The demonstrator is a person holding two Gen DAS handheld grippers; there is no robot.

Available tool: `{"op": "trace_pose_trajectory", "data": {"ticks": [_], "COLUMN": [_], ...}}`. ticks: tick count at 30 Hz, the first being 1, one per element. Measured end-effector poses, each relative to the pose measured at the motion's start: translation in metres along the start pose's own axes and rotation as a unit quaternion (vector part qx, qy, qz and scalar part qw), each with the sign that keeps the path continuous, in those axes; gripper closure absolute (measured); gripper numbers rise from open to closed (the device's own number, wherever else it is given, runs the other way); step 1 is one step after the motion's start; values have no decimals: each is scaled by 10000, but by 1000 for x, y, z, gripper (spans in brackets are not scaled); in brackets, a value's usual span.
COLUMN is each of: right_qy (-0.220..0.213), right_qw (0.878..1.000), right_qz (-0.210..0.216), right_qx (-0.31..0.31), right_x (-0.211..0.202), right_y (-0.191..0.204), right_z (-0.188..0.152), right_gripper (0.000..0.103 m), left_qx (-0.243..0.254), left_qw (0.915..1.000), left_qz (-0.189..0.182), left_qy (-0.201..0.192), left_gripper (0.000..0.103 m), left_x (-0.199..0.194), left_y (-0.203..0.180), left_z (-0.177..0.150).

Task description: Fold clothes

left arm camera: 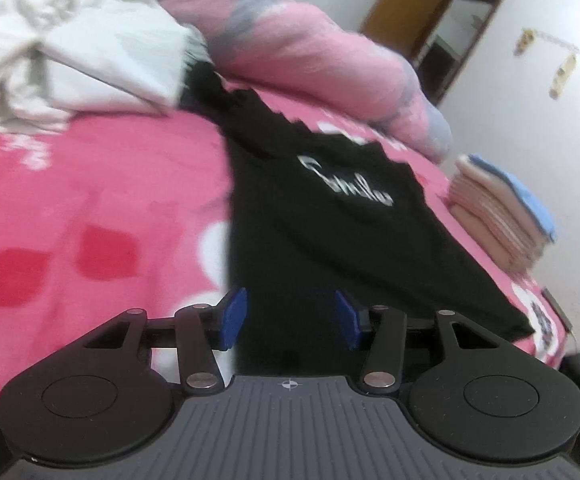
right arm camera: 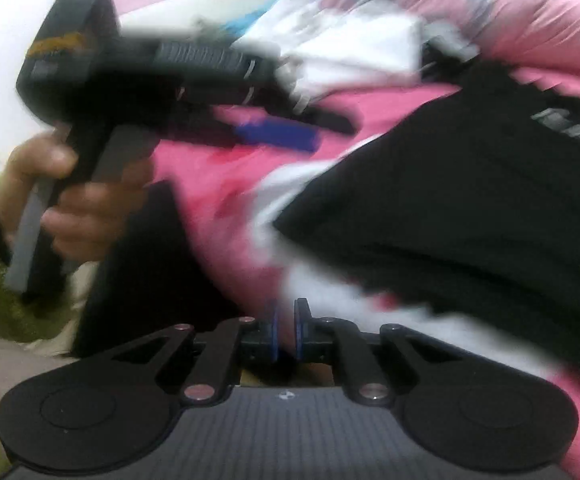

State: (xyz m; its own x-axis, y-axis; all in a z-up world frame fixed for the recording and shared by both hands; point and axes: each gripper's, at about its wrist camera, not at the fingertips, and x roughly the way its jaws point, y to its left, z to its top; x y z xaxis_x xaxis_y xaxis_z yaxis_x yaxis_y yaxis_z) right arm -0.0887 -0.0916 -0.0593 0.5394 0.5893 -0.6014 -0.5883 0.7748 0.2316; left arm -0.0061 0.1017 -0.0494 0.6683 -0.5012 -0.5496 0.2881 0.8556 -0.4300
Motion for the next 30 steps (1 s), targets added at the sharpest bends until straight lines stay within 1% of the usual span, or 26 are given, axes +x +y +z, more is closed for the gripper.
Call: {"op": "trace_pose_trajectory", "data": {"ticks": [1, 2, 3, 4, 7, 8, 10, 15, 18, 20, 23, 26, 28, 29, 30], "right_qy": [-200, -430, -659, -851, -1047, -1089, -1024, -895, -429, -167, 203, 570, 793, 874, 948], "right_qw": [9992, 9960, 9904, 9832, 9604, 9516, 9399, 9052, 8987, 8945, 8867, 8751, 8639, 8595, 8547], "right_qz": [-300, -617, -933, -1248, -2195, -2493, -2977, -4016, -4353, -4464, -4527, -4527, -4518, -4496, -4475], "right_qx": [179, 476, 773, 1028, 1356, 1428, 1321, 1060, 304, -189, -921, -1613, -2079, -2270, -2453], "right_x": [-16, -35, -54, -73, -116, -129, -144, -172, -163, -162, -154, -138, -129, -126, -123], "right_y": [-11, -31, -51, -69, -113, -126, -137, -148, -140, -135, -130, -125, -121, -119, -118], "right_z": [1, 3, 4, 5, -6, -9, -18, -43, -54, -59, -64, -63, -67, -68, -70], "right_gripper": [95, 95, 94, 94, 94, 94, 94, 94, 94, 94, 94, 94, 92, 89, 84], "left_qx": [100, 214, 338, 435, 558, 552, 526, 503, 539, 565, 578, 587, 592, 594, 593], "left_qw": [9999, 9996, 9992, 9987, 9979, 9979, 9980, 9979, 9975, 9972, 9969, 9967, 9966, 9965, 9965], "left_qz": [-22, -39, -44, -30, 55, 82, 118, 159, 176, 202, 264, 327, 354, 361, 365], "left_qy": [88, 162, 212, 247, 324, 337, 333, 369, 429, 454, 464, 462, 459, 460, 462], "left_gripper": [54, 54, 54, 54, 53, 53, 53, 53, 53, 53, 53, 53, 53, 52, 52], "left_x": [6, 12, 17, 21, 32, 34, 35, 34, 36, 36, 37, 38, 38, 39, 39], "left_y": [-6, -11, -17, -21, -26, -27, -26, -26, -26, -27, -29, -31, -32, -32, -32], "left_z": [-1, -2, -3, -5, -11, -12, -13, -12, -9, -8, -8, -9, -9, -9, -9]}}
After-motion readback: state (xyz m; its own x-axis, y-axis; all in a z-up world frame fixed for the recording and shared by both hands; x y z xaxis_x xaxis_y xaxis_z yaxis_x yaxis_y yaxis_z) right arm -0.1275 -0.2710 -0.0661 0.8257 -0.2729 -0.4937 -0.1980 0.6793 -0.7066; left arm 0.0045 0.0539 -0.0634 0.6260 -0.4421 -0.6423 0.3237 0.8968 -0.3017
